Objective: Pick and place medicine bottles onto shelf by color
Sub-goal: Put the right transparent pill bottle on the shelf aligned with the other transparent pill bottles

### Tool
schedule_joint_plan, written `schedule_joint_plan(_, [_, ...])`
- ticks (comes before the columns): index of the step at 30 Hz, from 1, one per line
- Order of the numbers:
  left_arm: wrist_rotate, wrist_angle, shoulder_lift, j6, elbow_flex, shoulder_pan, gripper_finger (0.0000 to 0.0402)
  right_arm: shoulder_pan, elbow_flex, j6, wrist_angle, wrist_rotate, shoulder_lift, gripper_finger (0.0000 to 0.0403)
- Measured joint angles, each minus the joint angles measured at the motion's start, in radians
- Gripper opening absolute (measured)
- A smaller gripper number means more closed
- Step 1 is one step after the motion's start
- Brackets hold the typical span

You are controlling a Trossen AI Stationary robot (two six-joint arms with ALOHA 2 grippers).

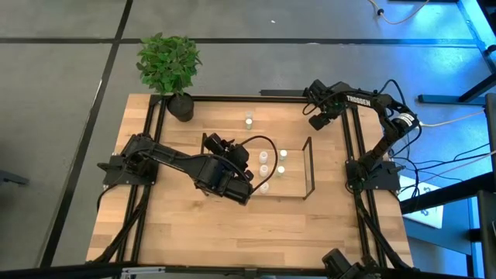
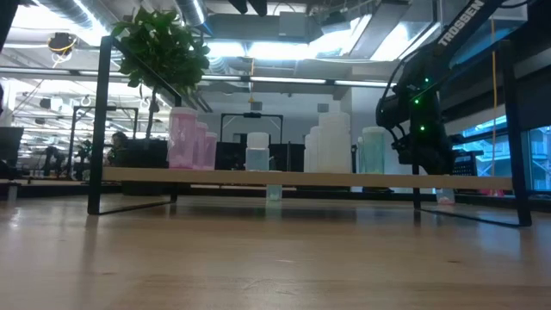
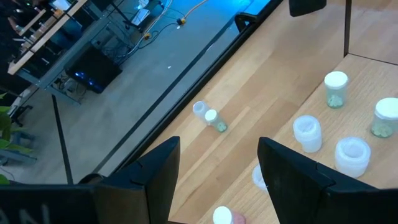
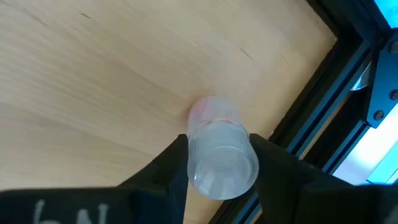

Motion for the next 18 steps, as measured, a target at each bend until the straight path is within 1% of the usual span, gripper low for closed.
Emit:
schedule_joint_plan(4, [0.0, 0.0, 0.0, 0.0, 0.0, 0.0, 0.0209, 0.002, 0.0, -0.013, 0.005, 0.0, 0.0, 0.0153])
schedule_joint_plan(12, [0.0, 0.0, 0.0, 0.0, 0.0, 0.0, 0.0209, 0.008, 0.003, -0.065, 0.005, -0.002, 0.0, 0.0148])
schedule_joint_plan(18, [0.0, 0.0, 0.0, 0.0, 0.0, 0.0, 0.0209, 0.04, 0.081, -0.073, -0.044, -0.002, 0.0, 0.015])
